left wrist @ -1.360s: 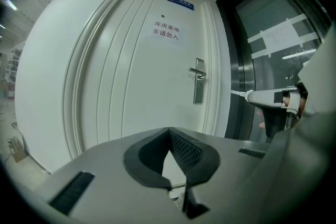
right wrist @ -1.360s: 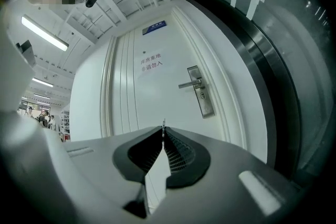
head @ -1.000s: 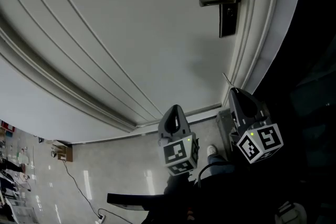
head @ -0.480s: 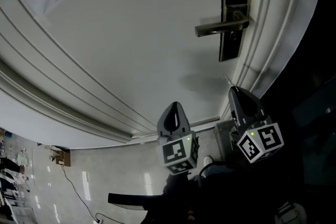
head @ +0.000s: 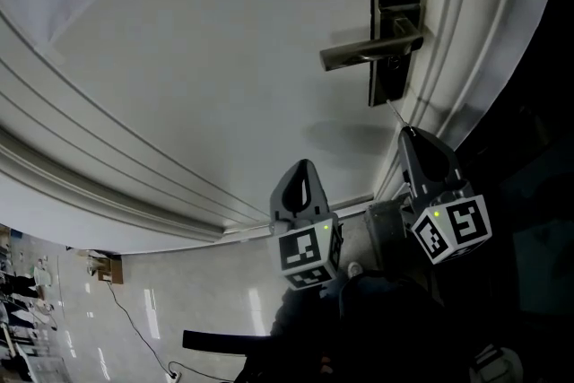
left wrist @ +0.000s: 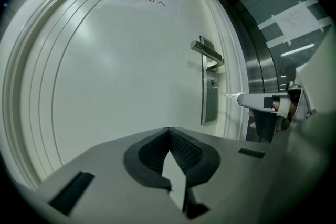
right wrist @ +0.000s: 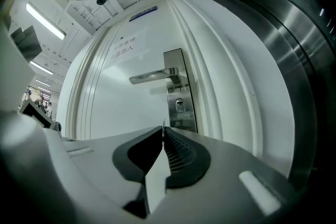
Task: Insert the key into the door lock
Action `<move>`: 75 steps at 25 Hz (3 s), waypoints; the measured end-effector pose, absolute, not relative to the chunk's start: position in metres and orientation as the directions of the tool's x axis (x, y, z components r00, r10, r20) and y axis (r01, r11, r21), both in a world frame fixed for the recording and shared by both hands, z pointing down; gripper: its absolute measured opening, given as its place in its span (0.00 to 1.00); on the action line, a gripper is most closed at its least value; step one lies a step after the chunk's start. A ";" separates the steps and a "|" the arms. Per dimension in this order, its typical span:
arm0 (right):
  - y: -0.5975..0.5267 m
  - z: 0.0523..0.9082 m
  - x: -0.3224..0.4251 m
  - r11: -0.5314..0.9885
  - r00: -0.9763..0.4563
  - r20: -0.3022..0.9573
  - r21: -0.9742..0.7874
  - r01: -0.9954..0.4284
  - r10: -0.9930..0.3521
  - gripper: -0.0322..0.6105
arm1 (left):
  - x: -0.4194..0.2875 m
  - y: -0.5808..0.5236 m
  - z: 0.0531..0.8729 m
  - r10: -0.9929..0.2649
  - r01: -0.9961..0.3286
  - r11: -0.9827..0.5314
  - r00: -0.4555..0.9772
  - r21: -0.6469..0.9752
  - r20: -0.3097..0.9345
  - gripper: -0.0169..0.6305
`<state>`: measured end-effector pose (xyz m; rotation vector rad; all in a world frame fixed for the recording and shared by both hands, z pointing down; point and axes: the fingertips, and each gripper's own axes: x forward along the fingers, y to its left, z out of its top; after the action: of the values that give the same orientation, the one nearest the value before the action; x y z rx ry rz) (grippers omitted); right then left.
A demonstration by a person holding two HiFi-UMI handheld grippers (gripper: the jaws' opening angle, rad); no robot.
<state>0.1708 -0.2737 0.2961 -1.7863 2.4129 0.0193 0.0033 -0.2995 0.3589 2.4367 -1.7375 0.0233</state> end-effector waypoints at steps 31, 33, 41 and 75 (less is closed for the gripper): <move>-0.310 0.255 0.187 -0.029 0.005 -0.029 0.922 -0.385 -1.000 0.07 | 0.058 -0.350 0.320 -0.837 -0.835 -0.540 0.546 0.108 0.041 0.03; -0.312 0.256 0.186 -0.031 0.012 -0.029 0.937 -0.349 -1.000 0.07 | 0.058 -0.350 0.321 -0.835 -0.833 -0.541 0.548 0.112 0.044 0.03; -0.319 0.259 0.185 -0.038 0.041 -0.028 0.968 -0.249 -0.999 0.07 | 0.061 -0.346 0.328 -0.818 -0.817 -0.563 0.572 0.122 0.060 0.03; -0.333 0.257 0.179 -0.021 0.153 -0.009 0.997 -0.079 -0.988 0.07 | 0.066 -0.348 0.326 -0.806 -0.805 -0.578 0.589 0.135 0.057 0.03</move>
<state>0.1787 -0.3334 0.2569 -2.7513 2.3395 2.1784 0.0664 -0.3482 0.3264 2.6673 -1.3619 -0.0168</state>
